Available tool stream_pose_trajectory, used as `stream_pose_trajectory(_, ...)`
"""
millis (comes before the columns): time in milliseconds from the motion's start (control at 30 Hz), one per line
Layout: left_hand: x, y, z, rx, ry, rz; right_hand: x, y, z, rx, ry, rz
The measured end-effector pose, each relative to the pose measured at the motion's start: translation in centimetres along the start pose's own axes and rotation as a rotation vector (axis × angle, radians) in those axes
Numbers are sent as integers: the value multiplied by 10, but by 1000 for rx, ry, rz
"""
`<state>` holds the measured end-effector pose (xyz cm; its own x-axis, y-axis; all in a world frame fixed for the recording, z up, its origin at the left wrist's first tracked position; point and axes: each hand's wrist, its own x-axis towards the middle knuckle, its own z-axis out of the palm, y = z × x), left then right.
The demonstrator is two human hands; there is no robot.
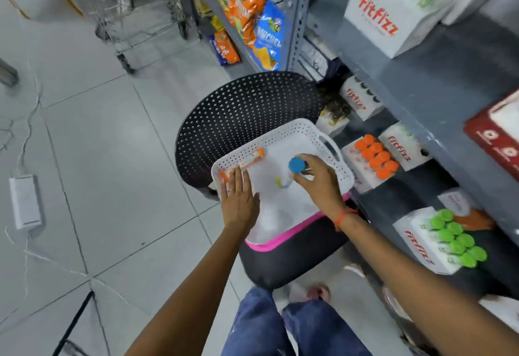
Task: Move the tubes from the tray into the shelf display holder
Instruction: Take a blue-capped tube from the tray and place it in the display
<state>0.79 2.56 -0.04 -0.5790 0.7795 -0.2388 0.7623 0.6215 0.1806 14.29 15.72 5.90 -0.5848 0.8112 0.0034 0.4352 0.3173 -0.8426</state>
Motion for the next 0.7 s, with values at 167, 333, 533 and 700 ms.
stream_pose_trajectory(167,20,92,-34,-150,120,241,-20,-20,-111,56,185,8)
stream_pose_trajectory(333,30,197,-60,-187,186,534,-54,-39,-216,33,413,50)
stream_pose_trajectory(533,22,296,-74,-222,204,732,-110,-48,-326,-172,784,74)
stream_pose_trajectory(700,14,328,-65,-173,140,745,-131,-40,-391,-218,954,111)
